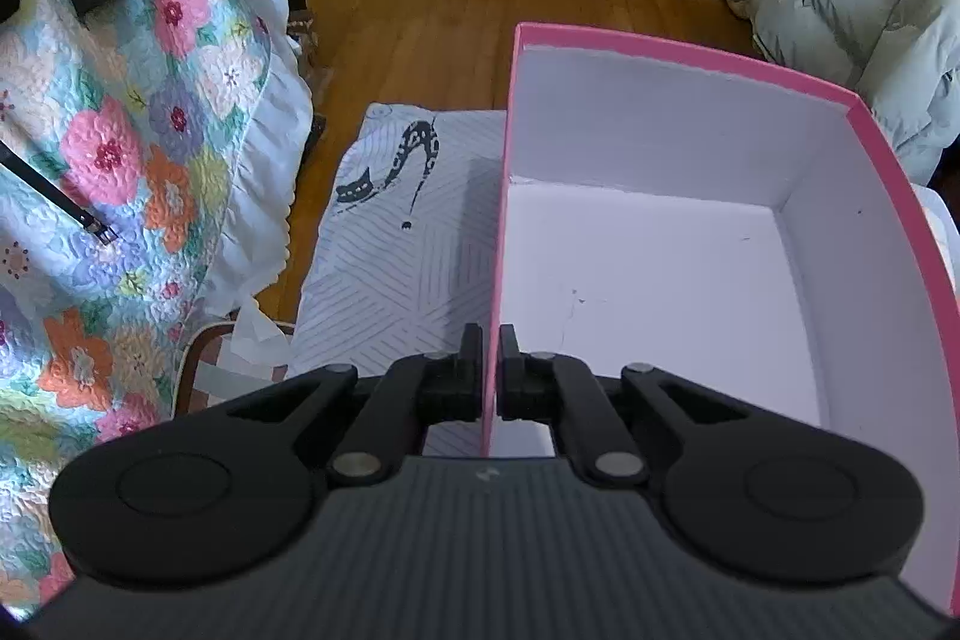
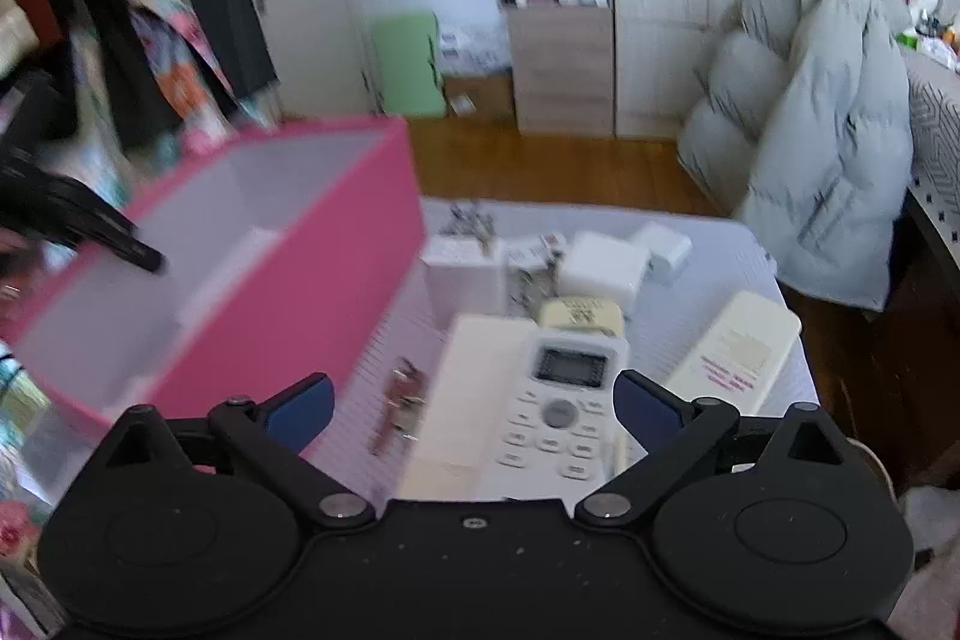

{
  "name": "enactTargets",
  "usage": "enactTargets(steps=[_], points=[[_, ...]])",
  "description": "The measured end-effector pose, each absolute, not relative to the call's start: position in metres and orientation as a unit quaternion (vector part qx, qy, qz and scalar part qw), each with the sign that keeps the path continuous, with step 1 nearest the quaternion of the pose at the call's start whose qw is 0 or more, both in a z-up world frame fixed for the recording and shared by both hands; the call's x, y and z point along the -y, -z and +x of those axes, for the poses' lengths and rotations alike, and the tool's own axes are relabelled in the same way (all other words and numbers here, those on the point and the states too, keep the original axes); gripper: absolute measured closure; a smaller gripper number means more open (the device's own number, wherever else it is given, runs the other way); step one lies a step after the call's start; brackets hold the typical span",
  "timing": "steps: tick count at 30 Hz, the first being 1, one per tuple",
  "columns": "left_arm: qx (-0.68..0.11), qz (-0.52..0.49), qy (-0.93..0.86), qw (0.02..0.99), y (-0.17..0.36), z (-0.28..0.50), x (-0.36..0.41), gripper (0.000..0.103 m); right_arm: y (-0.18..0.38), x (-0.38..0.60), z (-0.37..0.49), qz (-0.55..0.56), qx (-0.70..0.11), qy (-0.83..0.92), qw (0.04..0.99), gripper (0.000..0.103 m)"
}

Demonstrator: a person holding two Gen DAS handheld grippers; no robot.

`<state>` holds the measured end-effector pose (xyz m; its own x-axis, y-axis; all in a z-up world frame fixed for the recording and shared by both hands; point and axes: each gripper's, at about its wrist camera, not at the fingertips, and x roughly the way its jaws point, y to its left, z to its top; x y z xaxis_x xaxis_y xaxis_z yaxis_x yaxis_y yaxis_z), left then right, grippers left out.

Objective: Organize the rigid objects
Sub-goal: 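Grip the pink box wall with the left gripper while the right tool approaches the remotes, then grasp the white TCL remote with the right gripper and lift it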

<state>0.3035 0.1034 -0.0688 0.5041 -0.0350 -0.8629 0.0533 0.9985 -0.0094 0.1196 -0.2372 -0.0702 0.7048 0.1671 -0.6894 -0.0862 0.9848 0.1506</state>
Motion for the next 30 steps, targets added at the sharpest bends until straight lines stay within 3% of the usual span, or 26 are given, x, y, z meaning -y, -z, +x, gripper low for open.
enactTargets(steps=[11, 14, 17, 21, 30], points=[[-0.449, 0.021, 0.013, 0.893, 0.056, 0.269, -0.089, 0.101, 0.110, 0.244, 0.158, 0.038, -0.438, -0.020, 0.898, 0.031], [-0.447, 0.013, 0.012, 0.894, 0.057, 0.268, -0.091, 0.101, 0.111, 0.244, 0.159, 0.029, -0.427, -0.015, 0.904, 0.031], [-0.447, -0.007, 0.017, 0.894, 0.058, 0.269, -0.099, 0.101, 0.114, 0.252, 0.163, 0.064, -0.434, -0.001, 0.899, 0.021], [-0.438, 0.013, 0.008, 0.899, 0.058, 0.266, -0.092, 0.101, 0.110, 0.253, 0.162, 0.067, -0.430, 0.003, 0.900, 0.040], [-0.426, 0.010, 0.009, 0.905, 0.058, 0.259, -0.090, 0.101, 0.083, 0.239, 0.134, 0.044, -0.342, -0.020, 0.939, 0.041]])
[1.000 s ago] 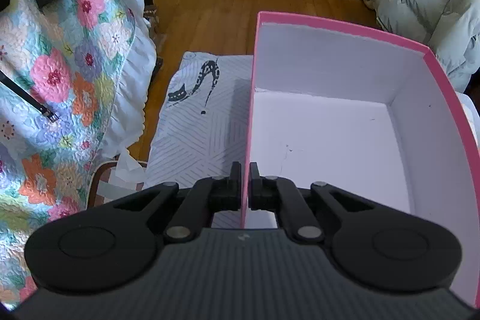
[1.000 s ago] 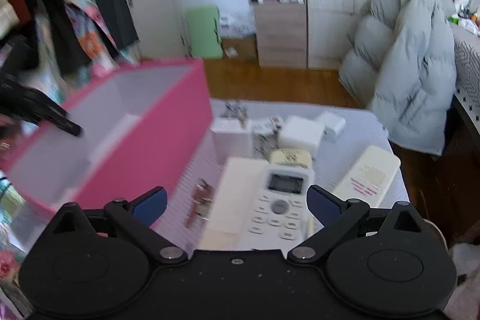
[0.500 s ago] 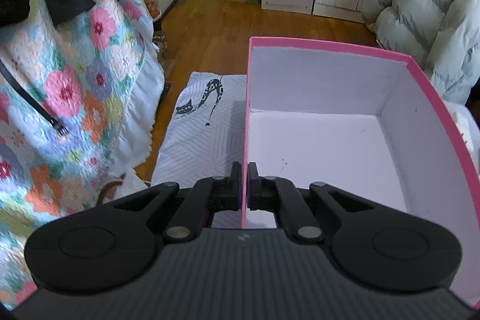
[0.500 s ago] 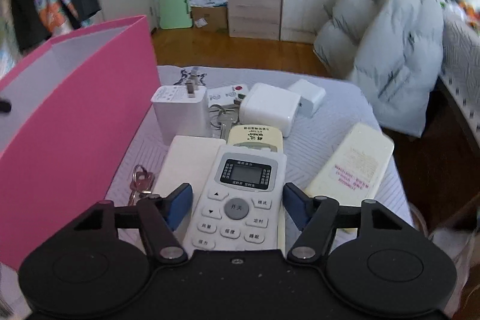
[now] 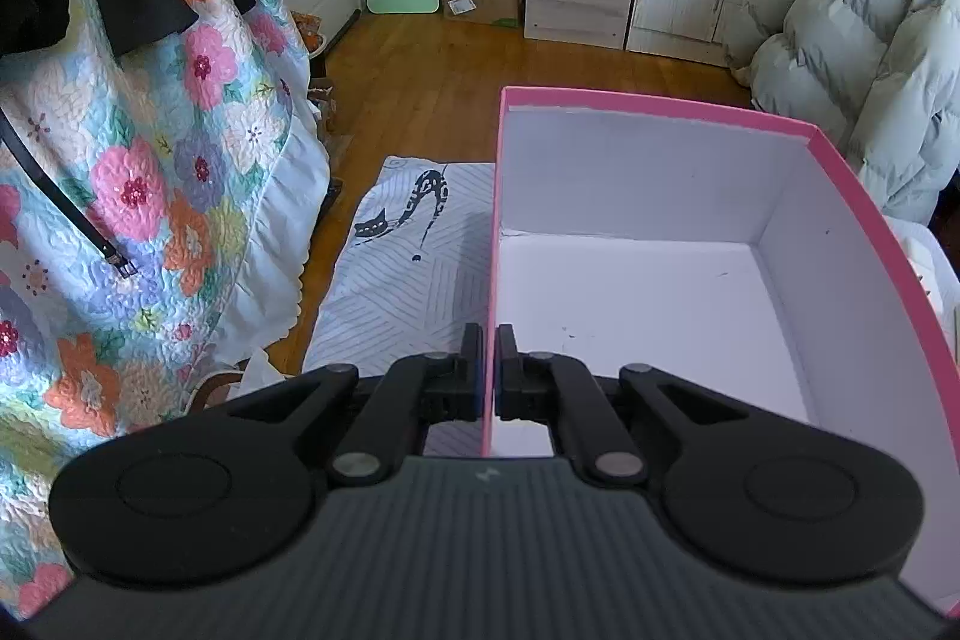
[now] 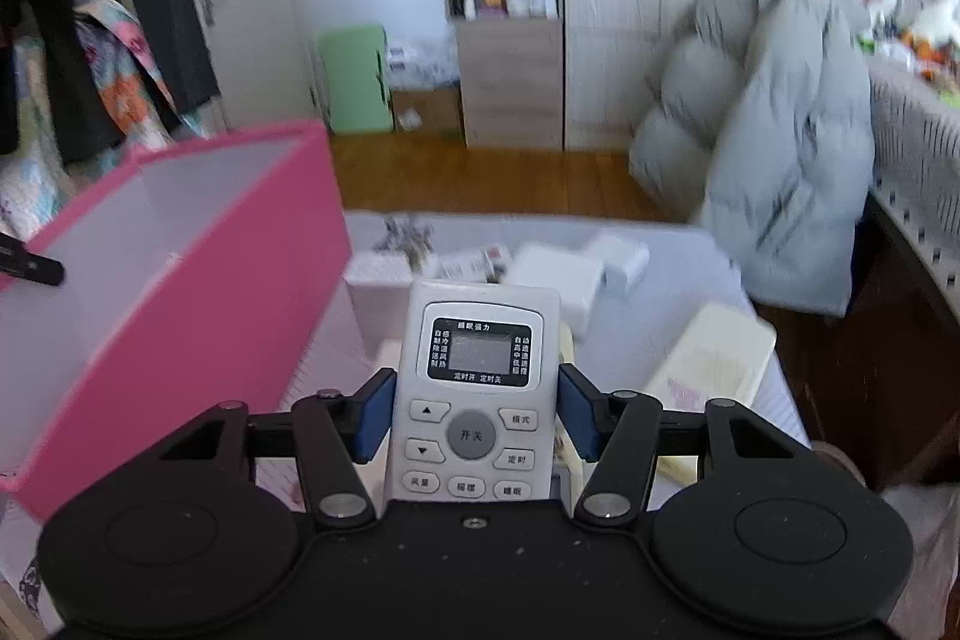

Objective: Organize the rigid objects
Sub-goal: 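Grasp the white TCL remote with the right gripper and lift it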

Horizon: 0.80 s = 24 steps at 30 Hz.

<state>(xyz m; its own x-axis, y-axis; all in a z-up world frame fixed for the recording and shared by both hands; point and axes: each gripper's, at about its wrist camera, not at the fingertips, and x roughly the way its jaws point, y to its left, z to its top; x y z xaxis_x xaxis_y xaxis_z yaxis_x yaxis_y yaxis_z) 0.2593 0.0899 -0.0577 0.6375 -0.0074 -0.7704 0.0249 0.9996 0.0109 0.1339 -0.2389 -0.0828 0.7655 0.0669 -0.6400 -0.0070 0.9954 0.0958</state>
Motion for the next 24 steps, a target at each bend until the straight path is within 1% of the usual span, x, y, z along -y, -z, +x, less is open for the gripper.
enactTargets(steps=[4, 9, 15, 20, 24], points=[[-0.421, 0.027, 0.008, 0.907, 0.057, 0.258, -0.085, 0.101, 0.074, 0.230, 0.132, 0.024, -0.326, -0.032, 0.945, 0.041], [-0.420, 0.015, 0.012, 0.908, 0.057, 0.258, -0.090, 0.101, 0.068, 0.225, 0.130, 0.025, -0.312, -0.039, 0.949, 0.042], [-0.418, 0.033, 0.010, 0.908, 0.057, 0.258, -0.086, 0.101, 0.049, 0.212, 0.121, 0.012, -0.271, -0.051, 0.961, 0.042], [-0.419, 0.021, 0.012, 0.908, 0.057, 0.258, -0.089, 0.101, 0.011, 0.202, 0.116, 0.020, -0.220, -0.078, 0.972, 0.042], [-0.419, 0.023, 0.011, 0.908, 0.057, 0.258, -0.088, 0.101, -0.028, 0.186, 0.125, 0.037, -0.192, -0.143, 0.970, 0.042]])
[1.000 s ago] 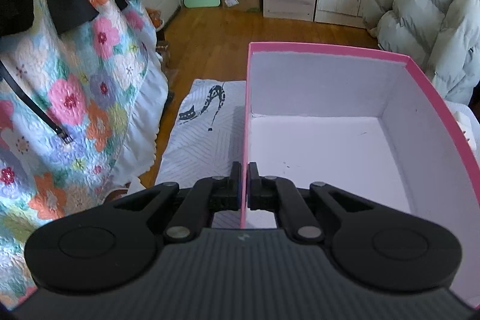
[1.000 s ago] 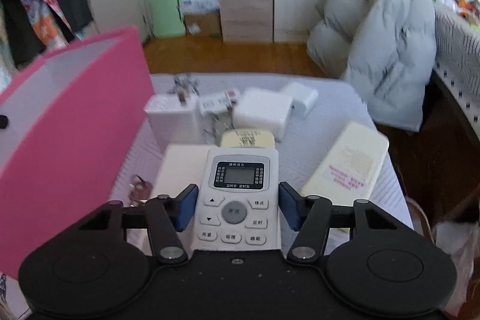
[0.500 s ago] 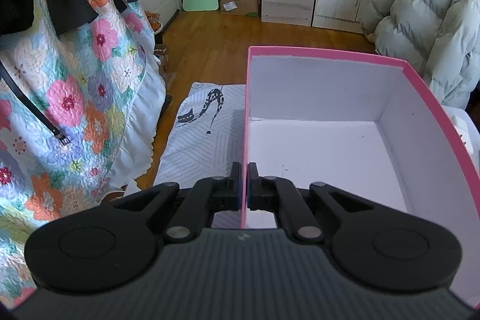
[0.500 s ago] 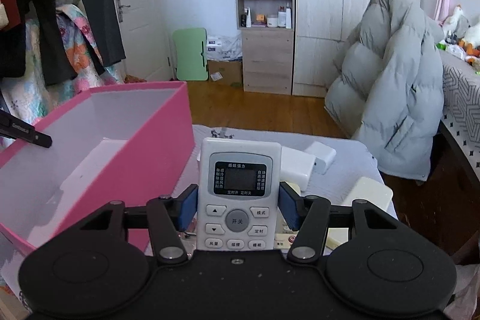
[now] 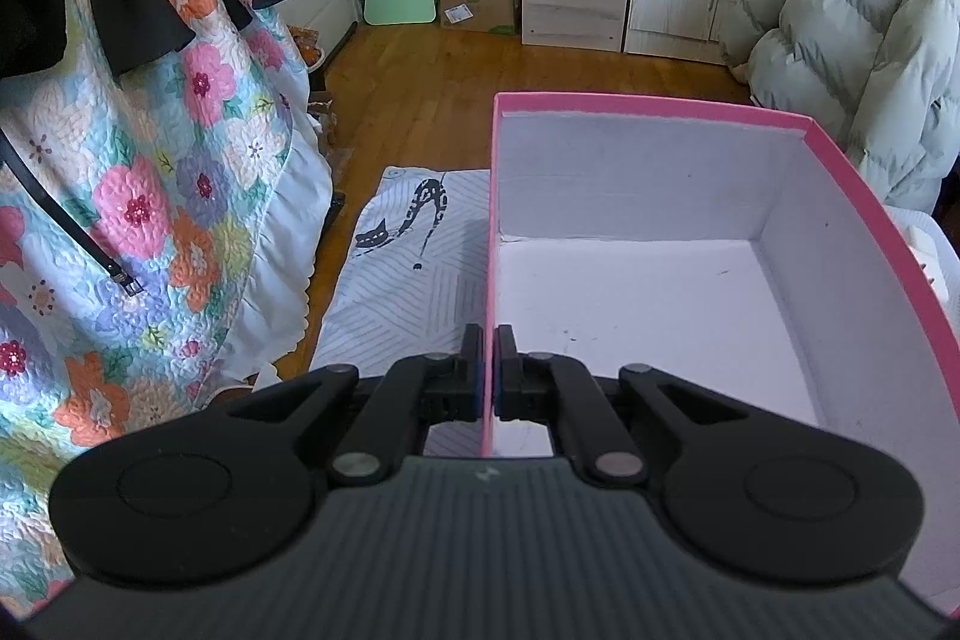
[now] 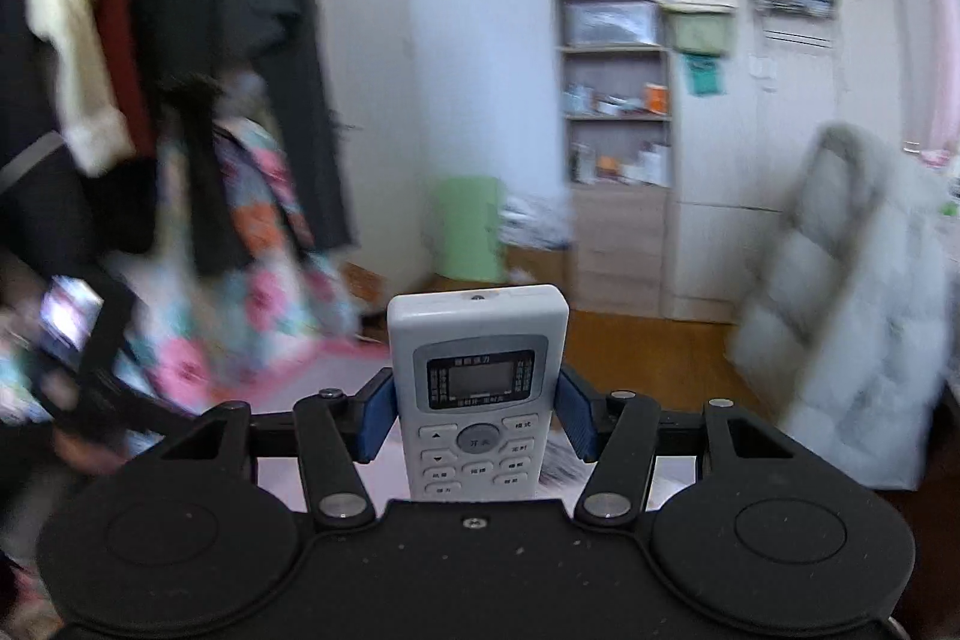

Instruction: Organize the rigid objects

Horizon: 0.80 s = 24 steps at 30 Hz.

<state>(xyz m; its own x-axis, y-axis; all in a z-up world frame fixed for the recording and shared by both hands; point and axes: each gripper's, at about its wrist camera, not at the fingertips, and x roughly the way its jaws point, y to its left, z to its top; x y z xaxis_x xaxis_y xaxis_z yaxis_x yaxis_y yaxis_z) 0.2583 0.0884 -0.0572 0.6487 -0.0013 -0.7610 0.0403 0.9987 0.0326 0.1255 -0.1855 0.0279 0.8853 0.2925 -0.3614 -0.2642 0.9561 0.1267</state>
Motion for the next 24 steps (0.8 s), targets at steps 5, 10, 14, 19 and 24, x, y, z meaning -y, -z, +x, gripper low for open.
enactTargets(steps=[5, 10, 14, 19, 24], points=[[-0.419, 0.011, 0.014, 0.908, 0.057, 0.259, -0.092, 0.101, -0.038, 0.162, 0.164, 0.101, -0.257, -0.234, 0.932, 0.042], [-0.420, 0.008, 0.016, 0.907, 0.057, 0.260, -0.094, 0.101, -0.002, 0.134, 0.192, 0.136, -0.359, -0.266, 0.884, 0.042], [-0.422, 0.000, 0.018, 0.907, 0.059, 0.260, -0.098, 0.101, 0.033, 0.119, 0.208, 0.181, -0.435, -0.270, 0.840, 0.042], [-0.422, -0.004, 0.017, 0.907, 0.059, 0.261, -0.100, 0.101, 0.064, 0.095, 0.230, 0.205, -0.509, -0.265, 0.793, 0.042], [-0.422, -0.003, 0.017, 0.906, 0.060, 0.261, -0.100, 0.101, 0.098, 0.084, 0.244, 0.249, -0.560, -0.233, 0.755, 0.042]])
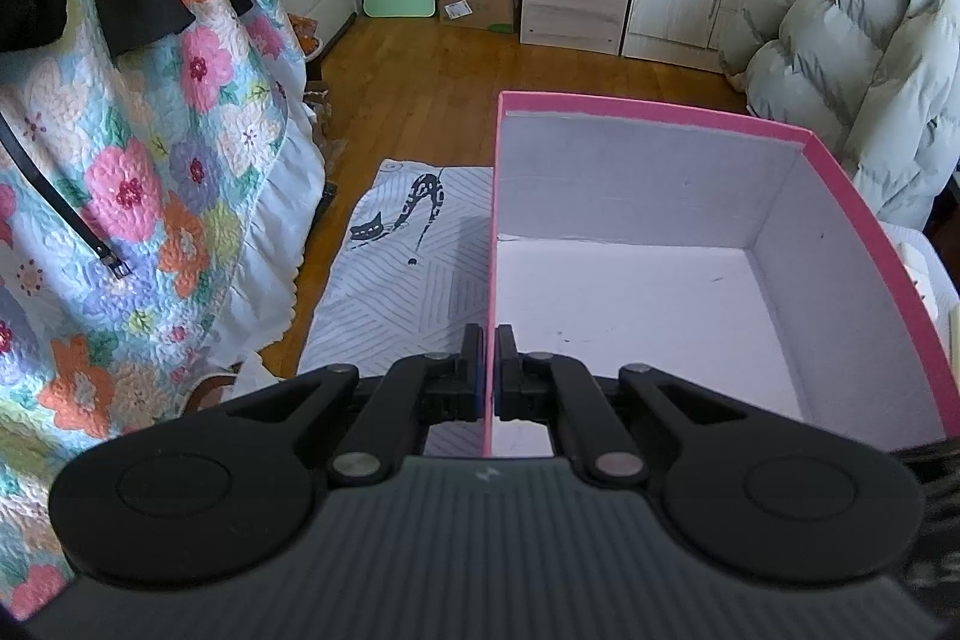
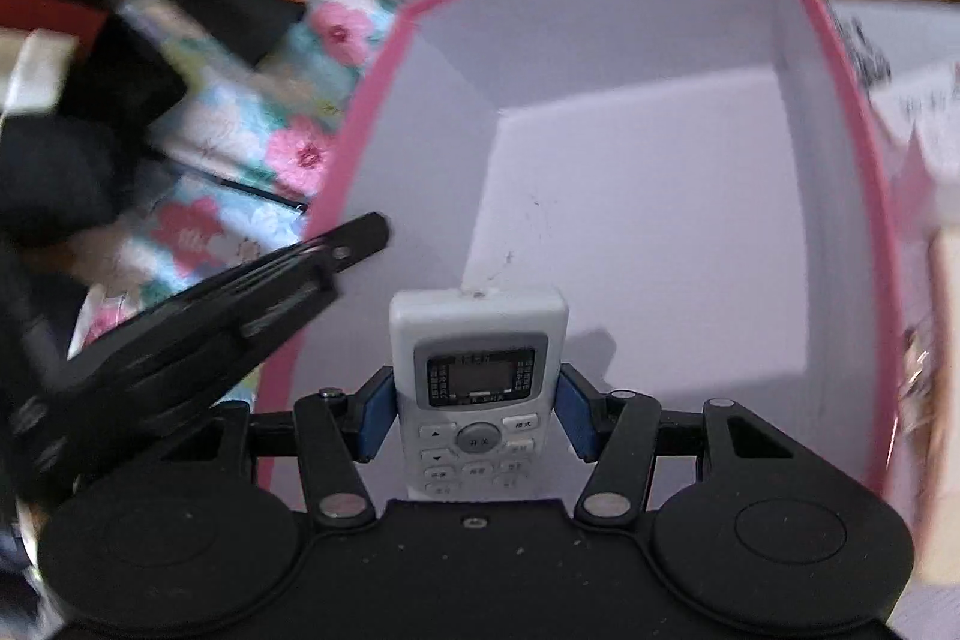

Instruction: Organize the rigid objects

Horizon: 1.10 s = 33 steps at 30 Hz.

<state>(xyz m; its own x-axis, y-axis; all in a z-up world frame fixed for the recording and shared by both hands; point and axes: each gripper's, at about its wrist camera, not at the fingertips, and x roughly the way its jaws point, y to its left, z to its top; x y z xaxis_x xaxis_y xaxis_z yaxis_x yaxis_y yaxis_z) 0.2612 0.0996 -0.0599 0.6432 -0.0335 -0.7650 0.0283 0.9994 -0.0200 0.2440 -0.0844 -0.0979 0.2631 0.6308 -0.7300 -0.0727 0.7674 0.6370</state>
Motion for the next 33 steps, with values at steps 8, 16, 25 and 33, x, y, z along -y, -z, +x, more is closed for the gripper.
enactTargets(steps=[8, 16, 25, 33], points=[[-0.425, -0.008, 0.020, 0.905, 0.061, 0.261, -0.098, 0.101, 0.080, 0.100, 0.220, 0.259, -0.520, -0.220, 0.783, 0.039], [-0.426, 0.046, 0.010, 0.904, 0.062, 0.261, -0.082, 0.100, 0.007, 0.180, 0.162, 0.209, -0.410, -0.202, 0.864, 0.036], [-0.424, 0.099, 0.000, 0.900, 0.062, 0.258, -0.066, 0.098, 0.060, 0.259, 0.137, 0.178, -0.452, -0.064, 0.872, 0.034], [-0.424, 0.119, -0.003, 0.898, 0.062, 0.258, -0.060, 0.097, 0.084, 0.253, 0.147, 0.040, -0.422, -0.027, 0.905, 0.044]])
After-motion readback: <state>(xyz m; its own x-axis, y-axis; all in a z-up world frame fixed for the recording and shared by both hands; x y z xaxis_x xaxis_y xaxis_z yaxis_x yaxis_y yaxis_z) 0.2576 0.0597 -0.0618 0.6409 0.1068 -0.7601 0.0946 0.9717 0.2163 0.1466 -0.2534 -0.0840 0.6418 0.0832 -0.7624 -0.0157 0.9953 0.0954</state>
